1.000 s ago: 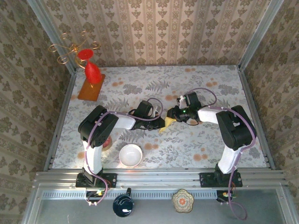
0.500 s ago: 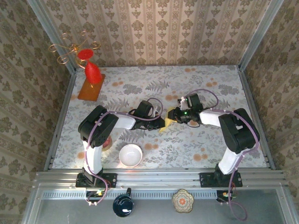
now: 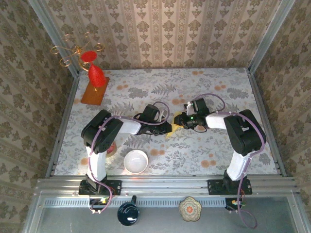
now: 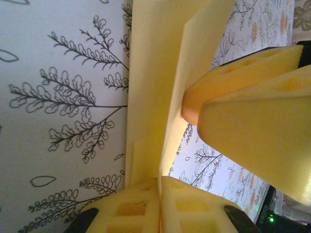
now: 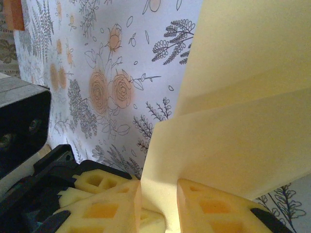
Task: Fold a paper plane with a square sheet of paper (pick it up from the middle)
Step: Fold the wing for the fifth time at the center of the table.
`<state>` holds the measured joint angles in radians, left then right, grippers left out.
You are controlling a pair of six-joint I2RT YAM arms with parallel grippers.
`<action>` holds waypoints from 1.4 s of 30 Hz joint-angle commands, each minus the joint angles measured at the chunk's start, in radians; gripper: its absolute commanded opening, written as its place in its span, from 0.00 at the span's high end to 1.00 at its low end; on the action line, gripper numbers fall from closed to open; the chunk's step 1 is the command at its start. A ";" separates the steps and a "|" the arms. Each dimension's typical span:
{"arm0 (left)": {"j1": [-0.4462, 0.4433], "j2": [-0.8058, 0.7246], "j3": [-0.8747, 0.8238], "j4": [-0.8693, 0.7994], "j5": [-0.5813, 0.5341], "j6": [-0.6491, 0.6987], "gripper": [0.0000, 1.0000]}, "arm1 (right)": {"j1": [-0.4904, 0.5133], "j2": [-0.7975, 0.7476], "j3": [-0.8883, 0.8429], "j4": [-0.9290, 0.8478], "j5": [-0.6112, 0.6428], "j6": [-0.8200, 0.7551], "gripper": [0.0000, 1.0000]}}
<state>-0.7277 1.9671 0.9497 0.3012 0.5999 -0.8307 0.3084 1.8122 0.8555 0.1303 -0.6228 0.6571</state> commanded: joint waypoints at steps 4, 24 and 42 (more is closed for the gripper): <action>-0.007 0.018 -0.023 -0.135 -0.068 0.012 0.88 | 0.003 0.033 0.030 -0.022 -0.022 -0.020 0.72; -0.011 -0.036 -0.031 -0.169 -0.063 0.016 0.85 | 0.004 0.047 0.040 -0.041 -0.014 -0.032 0.71; -0.018 -0.148 -0.091 -0.214 -0.087 0.010 0.82 | 0.004 0.041 0.034 -0.046 -0.020 -0.036 0.71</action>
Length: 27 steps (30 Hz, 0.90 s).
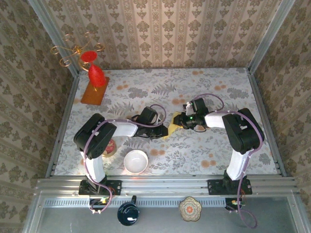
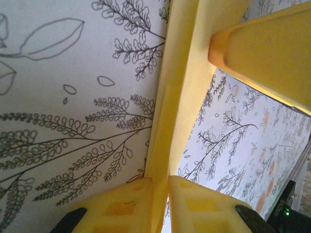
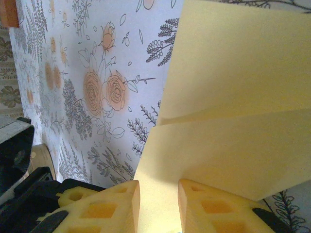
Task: Fold a paper plane with a square sheet of paper (pick it up from the middle)
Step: Fold the wing for the fifth time at the center of the table.
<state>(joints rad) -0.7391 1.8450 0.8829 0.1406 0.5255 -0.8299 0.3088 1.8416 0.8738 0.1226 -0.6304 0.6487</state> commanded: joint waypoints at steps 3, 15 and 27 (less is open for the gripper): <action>-0.008 -0.038 -0.030 -0.054 -0.013 0.012 0.81 | 0.003 0.012 0.016 -0.037 -0.015 -0.027 0.71; -0.009 -0.071 -0.001 -0.099 -0.032 0.050 0.78 | 0.004 -0.049 -0.005 -0.020 -0.033 -0.024 0.70; -0.013 -0.095 0.024 -0.207 -0.064 0.144 0.78 | 0.006 -0.070 -0.015 -0.018 -0.034 -0.026 0.69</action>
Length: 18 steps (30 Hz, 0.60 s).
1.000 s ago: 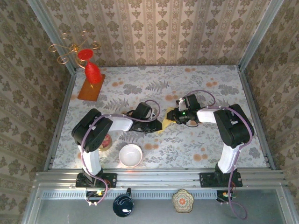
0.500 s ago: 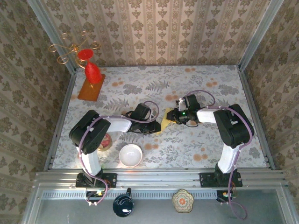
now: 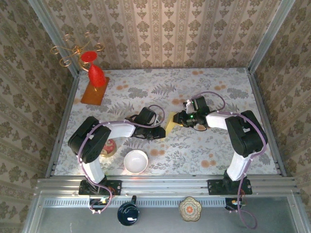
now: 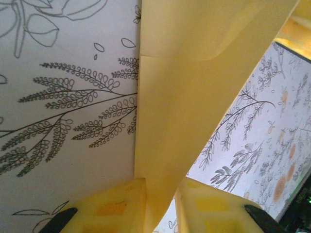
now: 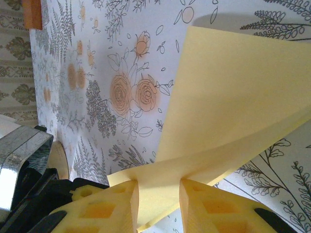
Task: Fold a paper plane with a square sheet of paper (pick it up from the middle)
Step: Fold the wing for the fifth time at the center of the table.
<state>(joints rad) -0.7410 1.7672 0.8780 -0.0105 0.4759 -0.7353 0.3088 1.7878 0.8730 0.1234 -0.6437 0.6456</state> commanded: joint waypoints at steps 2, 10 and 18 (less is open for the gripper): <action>-0.012 -0.010 0.036 -0.063 -0.014 0.055 0.80 | 0.005 -0.016 -0.014 -0.020 -0.017 -0.023 0.69; -0.021 0.024 0.059 -0.070 -0.020 0.071 0.86 | 0.008 -0.062 -0.016 -0.085 0.080 -0.039 0.60; -0.027 0.046 0.084 -0.085 -0.023 0.088 0.87 | 0.051 -0.089 0.005 -0.154 0.176 -0.116 0.38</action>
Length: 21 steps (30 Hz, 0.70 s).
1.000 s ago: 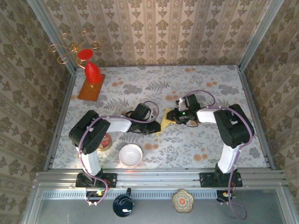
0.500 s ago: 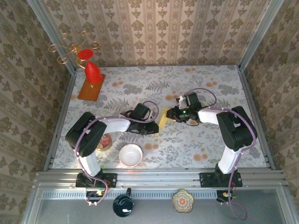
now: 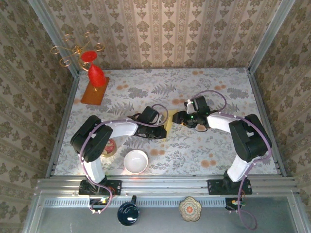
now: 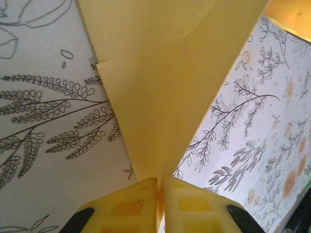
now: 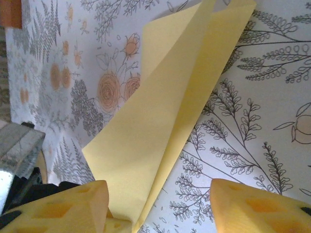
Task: Fold a paper plane with a square sheet of paper (pick it up from the middle)
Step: Fold the wing for the fifth time at the center of the table.
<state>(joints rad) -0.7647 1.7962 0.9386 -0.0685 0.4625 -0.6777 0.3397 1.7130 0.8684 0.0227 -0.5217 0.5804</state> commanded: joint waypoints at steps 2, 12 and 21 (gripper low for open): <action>-0.004 0.017 0.022 -0.028 -0.012 0.030 0.88 | 0.031 -0.003 0.021 -0.056 0.062 -0.066 0.37; 0.000 0.031 -0.027 0.045 -0.006 0.012 0.89 | 0.055 0.097 0.107 -0.108 0.078 -0.120 0.38; -0.001 0.017 -0.039 0.031 -0.025 0.061 0.90 | 0.065 0.094 0.131 -0.126 0.119 -0.092 0.39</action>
<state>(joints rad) -0.7650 1.8076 0.9104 -0.0154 0.4614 -0.6674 0.4030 1.8259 0.9977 -0.0883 -0.4213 0.4774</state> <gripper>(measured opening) 0.107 0.607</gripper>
